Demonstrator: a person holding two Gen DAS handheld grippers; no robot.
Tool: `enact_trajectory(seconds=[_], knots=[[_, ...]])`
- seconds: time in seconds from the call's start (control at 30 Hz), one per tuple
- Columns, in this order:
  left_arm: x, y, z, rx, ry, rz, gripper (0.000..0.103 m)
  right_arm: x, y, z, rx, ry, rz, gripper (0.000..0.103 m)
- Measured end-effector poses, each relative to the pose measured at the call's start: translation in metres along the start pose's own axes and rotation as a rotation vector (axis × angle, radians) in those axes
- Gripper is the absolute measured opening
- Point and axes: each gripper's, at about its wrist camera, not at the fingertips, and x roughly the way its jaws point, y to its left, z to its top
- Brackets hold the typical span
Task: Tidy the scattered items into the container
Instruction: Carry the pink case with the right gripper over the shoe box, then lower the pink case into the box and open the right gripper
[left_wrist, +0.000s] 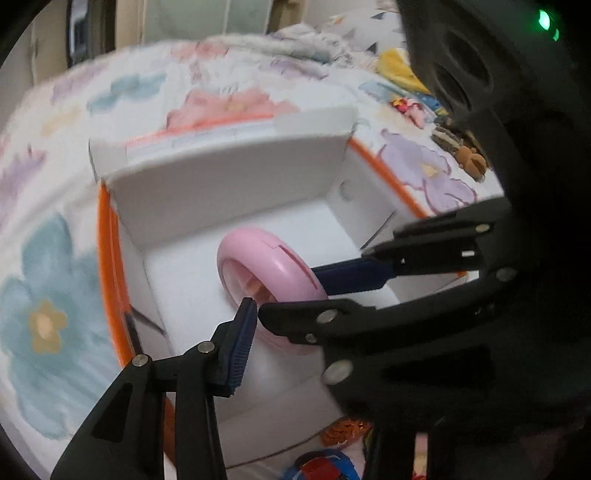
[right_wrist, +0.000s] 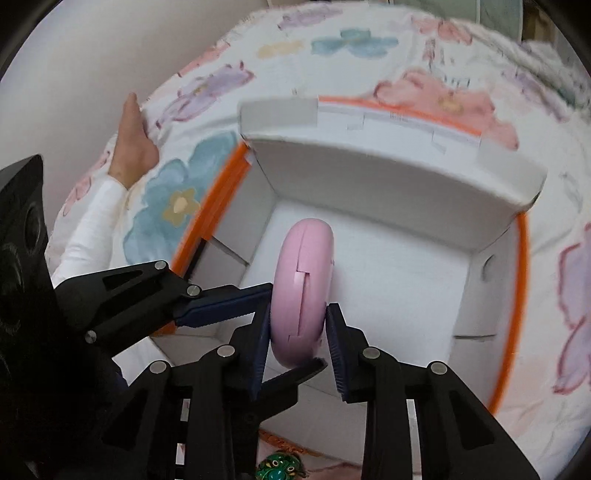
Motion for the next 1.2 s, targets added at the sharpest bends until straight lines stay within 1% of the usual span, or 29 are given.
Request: enact_trajectory(seconds=[0.07,0.13,0.27,0.37,0.43,0.5,0.53,0.57,0.6,0.63,0.67,0.73,0.77,0.8,0.83,0.93,1.0,1.13,1.2], knots=[[0.004,0.003,-0.004,-0.002,0.007,0.008,0.045,0.008,-0.003,-0.001,0.005,0.013,0.019,0.026],[0.005,0.005,-0.004,-0.012,0.011,0.011,0.046,0.009,0.001,0.001,-0.015,0.014,0.004,0.026],[0.007,0.006,-0.002,-0.013,0.032,0.019,0.048,0.011,0.005,0.009,-0.029,0.056,-0.015,0.026],[0.006,0.007,0.0,-0.021,0.031,0.017,0.048,0.013,0.006,0.012,-0.03,0.068,-0.014,0.027],[0.005,0.008,-0.001,-0.022,0.03,0.01,0.051,0.016,0.006,0.012,-0.024,0.077,-0.005,0.03],[0.002,0.006,-0.002,-0.012,0.03,0.003,0.059,0.018,0.008,0.009,-0.018,0.077,0.003,0.031],[0.001,0.005,-0.003,-0.007,0.028,-0.001,0.064,0.019,0.009,0.008,-0.015,0.075,0.009,0.032],[-0.003,0.005,-0.003,-0.006,0.021,-0.007,0.067,0.019,0.01,0.007,-0.015,0.068,0.013,0.032],[-0.006,0.005,-0.004,-0.004,0.014,-0.007,0.069,0.018,0.012,0.006,-0.018,0.058,0.012,0.034],[-0.009,0.005,-0.004,0.002,0.008,-0.001,0.074,0.017,0.014,0.006,-0.023,0.052,0.008,0.041],[-0.013,0.003,-0.005,0.01,-0.003,0.027,0.094,0.015,0.016,0.006,-0.026,0.043,0.01,0.045],[-0.025,0.002,-0.006,0.029,-0.055,0.117,0.103,0.009,0.019,0.005,-0.024,0.026,0.021,0.061],[-0.029,0.003,-0.007,0.031,-0.065,0.113,0.103,0.005,0.02,0.005,-0.021,0.016,0.03,0.064],[-0.034,0.005,-0.008,0.024,-0.073,0.093,0.103,0.002,0.022,0.005,-0.023,0.008,0.041,0.071],[-0.036,0.009,-0.007,0.016,-0.076,0.09,0.103,0.0,0.024,0.005,-0.026,0.002,0.049,0.075],[-0.047,0.014,-0.01,0.006,-0.087,0.105,0.103,-0.005,0.031,0.003,-0.036,-0.006,0.054,0.075],[-0.058,0.017,-0.014,-0.004,-0.115,0.11,0.103,-0.012,0.036,0.0,-0.043,-0.023,0.053,0.075],[-0.083,0.015,-0.024,-0.031,-0.171,0.085,0.103,-0.035,0.05,-0.012,-0.053,-0.079,0.035,0.075],[-0.096,0.009,-0.03,-0.029,-0.202,0.073,0.103,-0.049,0.058,-0.021,-0.063,-0.112,0.01,0.075]])
